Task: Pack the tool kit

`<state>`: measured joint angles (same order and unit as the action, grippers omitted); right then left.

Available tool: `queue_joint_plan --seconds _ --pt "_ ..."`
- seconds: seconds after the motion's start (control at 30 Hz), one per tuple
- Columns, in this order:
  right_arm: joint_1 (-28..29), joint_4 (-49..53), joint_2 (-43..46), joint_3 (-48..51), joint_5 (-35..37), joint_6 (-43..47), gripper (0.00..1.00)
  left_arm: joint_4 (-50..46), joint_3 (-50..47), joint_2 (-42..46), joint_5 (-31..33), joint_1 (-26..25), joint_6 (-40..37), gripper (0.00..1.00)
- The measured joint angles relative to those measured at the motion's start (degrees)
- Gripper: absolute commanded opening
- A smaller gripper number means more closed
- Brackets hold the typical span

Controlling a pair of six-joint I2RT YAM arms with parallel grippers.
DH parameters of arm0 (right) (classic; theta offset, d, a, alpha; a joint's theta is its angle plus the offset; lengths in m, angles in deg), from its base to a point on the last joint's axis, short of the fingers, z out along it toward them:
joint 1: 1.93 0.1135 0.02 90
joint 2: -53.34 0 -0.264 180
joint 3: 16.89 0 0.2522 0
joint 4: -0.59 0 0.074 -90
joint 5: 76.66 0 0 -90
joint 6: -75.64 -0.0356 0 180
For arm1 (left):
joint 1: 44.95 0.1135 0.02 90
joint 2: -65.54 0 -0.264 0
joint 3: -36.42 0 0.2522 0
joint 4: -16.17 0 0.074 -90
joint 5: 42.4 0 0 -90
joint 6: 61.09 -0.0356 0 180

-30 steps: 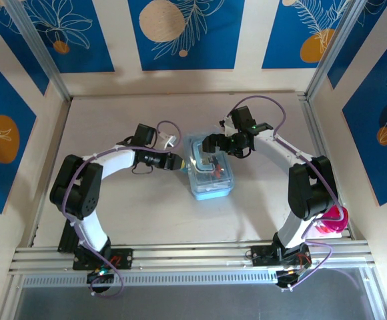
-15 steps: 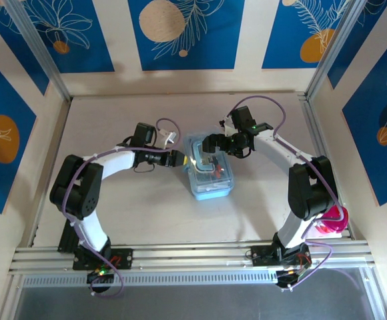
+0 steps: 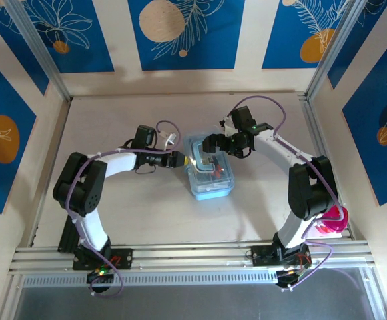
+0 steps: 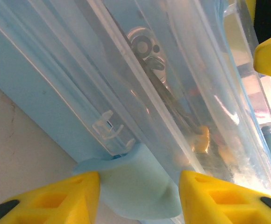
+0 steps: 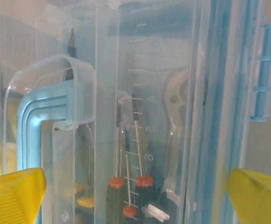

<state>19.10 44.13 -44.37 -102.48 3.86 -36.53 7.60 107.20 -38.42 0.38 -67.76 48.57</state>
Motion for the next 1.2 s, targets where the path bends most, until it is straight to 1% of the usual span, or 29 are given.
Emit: queue_joint_plan --seconds 0.3,0.53,0.83,1.0,1.1,1.13,1.2 --pt "0.00 0.09 0.00 -0.04 -0.02 0.00 1.00 3.63 -1.27 -0.57 -0.87 0.13 1.49 0.49" --pt "-0.42 -2.08 0.76 1.36 -1.51 -1.84 1.00 6.82 -1.29 -2.47 -3.08 0.57 3.45 0.48" --pt "-0.55 -3.54 0.76 1.70 -1.88 -5.84 1.00 17.14 -2.40 -6.21 -7.80 1.22 10.12 0.48" --pt "-1.64 -3.98 0.85 1.81 -2.19 -6.93 1.00 21.46 -2.86 -7.15 -7.85 1.36 12.76 0.48" --pt "-3.39 -1.99 0.85 0.70 -3.45 -6.51 0.99 21.90 -2.62 -7.21 -6.23 1.31 13.03 0.52" --pt "-4.11 -0.46 0.85 0.07 -3.89 -6.14 0.99 21.24 -2.10 -7.21 -5.44 1.31 12.79 0.56" --pt "-5.88 2.62 1.25 -1.60 -4.42 -4.72 0.99 18.05 -0.48 -6.56 -2.75 1.86 10.95 0.66"
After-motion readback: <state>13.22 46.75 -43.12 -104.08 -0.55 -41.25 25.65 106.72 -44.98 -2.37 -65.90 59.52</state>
